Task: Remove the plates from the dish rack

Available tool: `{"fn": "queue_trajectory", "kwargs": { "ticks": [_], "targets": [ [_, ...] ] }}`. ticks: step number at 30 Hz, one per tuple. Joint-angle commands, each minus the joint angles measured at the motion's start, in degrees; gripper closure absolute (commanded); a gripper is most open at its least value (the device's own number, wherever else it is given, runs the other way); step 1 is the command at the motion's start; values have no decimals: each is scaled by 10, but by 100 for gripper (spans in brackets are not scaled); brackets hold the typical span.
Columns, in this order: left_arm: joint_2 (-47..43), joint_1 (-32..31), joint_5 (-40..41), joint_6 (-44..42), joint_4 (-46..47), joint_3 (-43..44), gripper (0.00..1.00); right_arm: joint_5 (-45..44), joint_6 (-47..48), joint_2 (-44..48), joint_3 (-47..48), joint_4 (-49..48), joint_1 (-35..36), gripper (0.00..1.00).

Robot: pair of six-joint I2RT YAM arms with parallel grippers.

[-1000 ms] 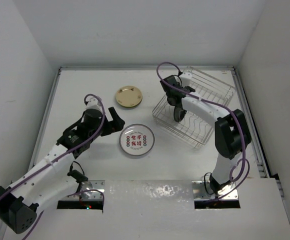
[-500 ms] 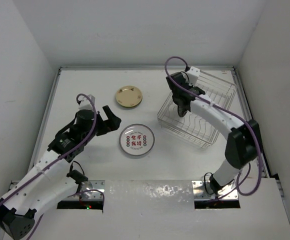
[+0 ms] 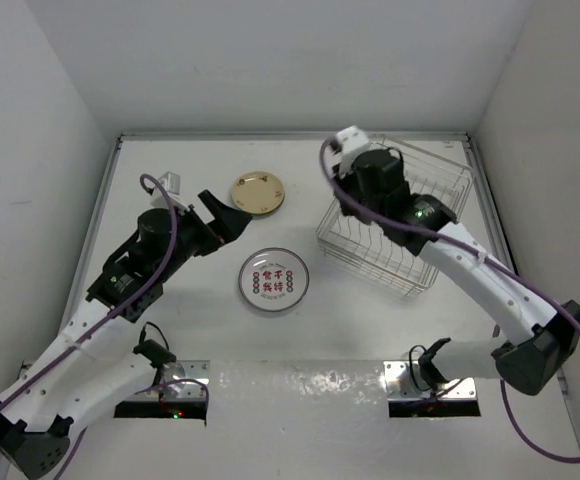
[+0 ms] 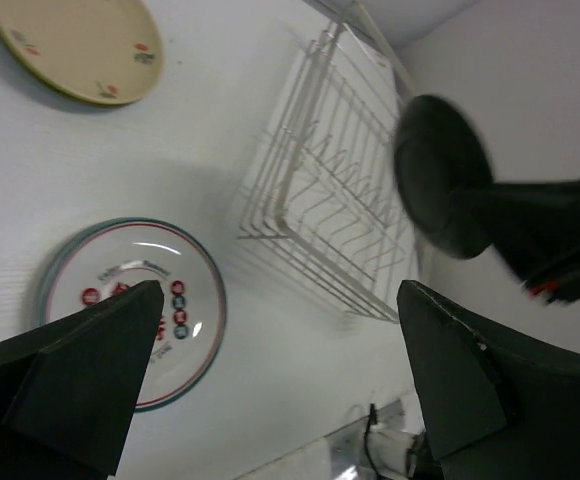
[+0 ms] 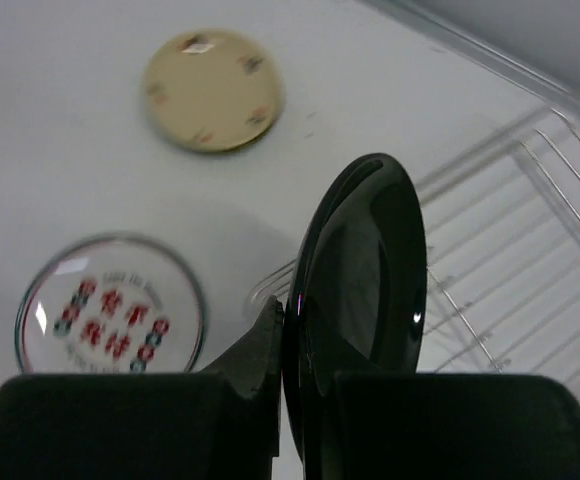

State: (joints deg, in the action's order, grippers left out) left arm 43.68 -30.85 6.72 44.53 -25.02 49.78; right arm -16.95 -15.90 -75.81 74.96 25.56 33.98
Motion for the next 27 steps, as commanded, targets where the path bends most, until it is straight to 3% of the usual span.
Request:
{"fn": "queue_trajectory", "kwargs": {
  "ticks": [1, 5, 14, 16, 18, 19, 21, 22, 24, 25, 26, 27],
  "targets": [
    [9, -5, -62, 63, 81, 11, 0, 118, 282, 46, -54, 34, 82, 100],
    [29, -6, -133, 123, 139, -14, 0, 74, 388, 103, -107, 33, 206, 100],
    [104, -5, -202, 147, 188, -60, 4, 89, 438, 102, -136, -67, 317, 100],
    [112, -5, -203, 147, 193, -71, 15, 67, 442, 95, -147, -108, 334, 100],
    [118, -5, -203, 144, 201, -77, 38, 65, 446, 81, -151, -131, 341, 100],
    [122, -5, -199, 143, 203, -77, 60, 71, 445, 75, -151, -136, 346, 100],
    [129, -5, -187, 136, 198, -69, 86, 76, 439, 62, -152, -138, 348, 99],
    [137, -5, -163, 131, 190, -64, 100, 74, 433, 60, -160, -144, 349, 92],
    [143, -6, -136, 120, 182, -53, 100, 68, 418, 67, -177, -159, 348, 67],
    [148, -4, -108, 120, 183, -52, 100, 62, 410, 74, -204, -186, 349, 42],
    [152, -2, -93, 119, 186, -52, 100, 37, 391, 83, -219, -203, 348, 2],
    [156, 8, -76, 113, 187, -50, 100, 21, 381, 107, -236, -218, 348, 1]
  ]
}}
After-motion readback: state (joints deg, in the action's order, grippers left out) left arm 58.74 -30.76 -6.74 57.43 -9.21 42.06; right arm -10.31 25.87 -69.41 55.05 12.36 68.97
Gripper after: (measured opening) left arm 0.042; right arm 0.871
